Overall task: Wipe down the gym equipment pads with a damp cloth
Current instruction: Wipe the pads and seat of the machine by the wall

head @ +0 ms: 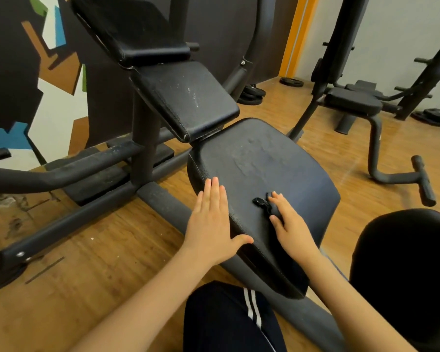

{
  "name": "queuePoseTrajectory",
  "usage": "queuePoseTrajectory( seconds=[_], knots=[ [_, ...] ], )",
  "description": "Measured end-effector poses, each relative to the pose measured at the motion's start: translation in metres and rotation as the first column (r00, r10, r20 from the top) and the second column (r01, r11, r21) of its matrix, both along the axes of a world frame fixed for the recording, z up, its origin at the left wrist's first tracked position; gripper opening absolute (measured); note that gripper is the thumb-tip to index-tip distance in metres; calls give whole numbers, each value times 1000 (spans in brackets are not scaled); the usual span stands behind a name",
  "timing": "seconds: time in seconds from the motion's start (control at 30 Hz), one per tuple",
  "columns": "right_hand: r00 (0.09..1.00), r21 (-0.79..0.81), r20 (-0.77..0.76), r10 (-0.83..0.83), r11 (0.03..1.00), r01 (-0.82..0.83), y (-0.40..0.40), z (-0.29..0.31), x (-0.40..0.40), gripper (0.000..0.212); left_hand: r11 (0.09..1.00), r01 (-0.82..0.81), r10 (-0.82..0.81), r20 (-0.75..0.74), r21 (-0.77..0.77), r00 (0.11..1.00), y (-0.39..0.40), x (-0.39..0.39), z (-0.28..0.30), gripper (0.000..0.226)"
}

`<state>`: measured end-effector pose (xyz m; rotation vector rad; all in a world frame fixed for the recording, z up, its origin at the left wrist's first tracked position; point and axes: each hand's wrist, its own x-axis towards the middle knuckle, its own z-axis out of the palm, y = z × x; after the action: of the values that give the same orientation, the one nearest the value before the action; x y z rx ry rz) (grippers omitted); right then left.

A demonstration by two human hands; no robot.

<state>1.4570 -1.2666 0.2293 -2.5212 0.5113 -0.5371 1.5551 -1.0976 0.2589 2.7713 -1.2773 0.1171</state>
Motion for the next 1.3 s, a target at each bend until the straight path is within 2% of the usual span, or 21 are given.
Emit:
queuePoseTrajectory(
  seconds=[0.13,0.23,0.37,0.47,0.63,0.83,0.97,1.1,1.2,1.3],
  knots=[
    [995,-42,-13,103,994,-104,-3,16,33,47,999,5,-5,-6,-37,1000,0,0,-5,116],
    [979,-84,-36,203,975,-205,-8,36,84,49,995,-9,5,-35,-96,999,1,3,-1,99],
    [961,-96,-14,275,957,-275,-11,57,145,48,982,-129,130,-3,-138,991,-9,29,19,85],
    [954,-59,35,299,953,-296,-17,55,147,49,961,-247,250,11,-126,968,-29,54,33,81],
    [957,-44,118,267,964,-263,-32,29,104,46,924,-362,365,6,-119,931,-57,61,31,82],
    [941,-76,49,334,941,-330,-36,61,177,48,915,-389,395,42,-110,918,-61,60,31,82],
    [943,-58,82,323,946,-319,-34,65,198,46,910,-389,396,20,-140,918,-61,61,31,82],
    [957,8,146,251,967,-255,-33,51,159,46,912,-381,388,15,-152,922,-61,62,29,83],
    [983,45,123,138,989,-144,-29,38,128,46,917,-378,383,17,-131,924,-60,62,28,84],
    [994,33,62,89,995,-91,-22,43,137,47,921,-374,379,21,-110,925,-60,63,29,84]
  ],
)
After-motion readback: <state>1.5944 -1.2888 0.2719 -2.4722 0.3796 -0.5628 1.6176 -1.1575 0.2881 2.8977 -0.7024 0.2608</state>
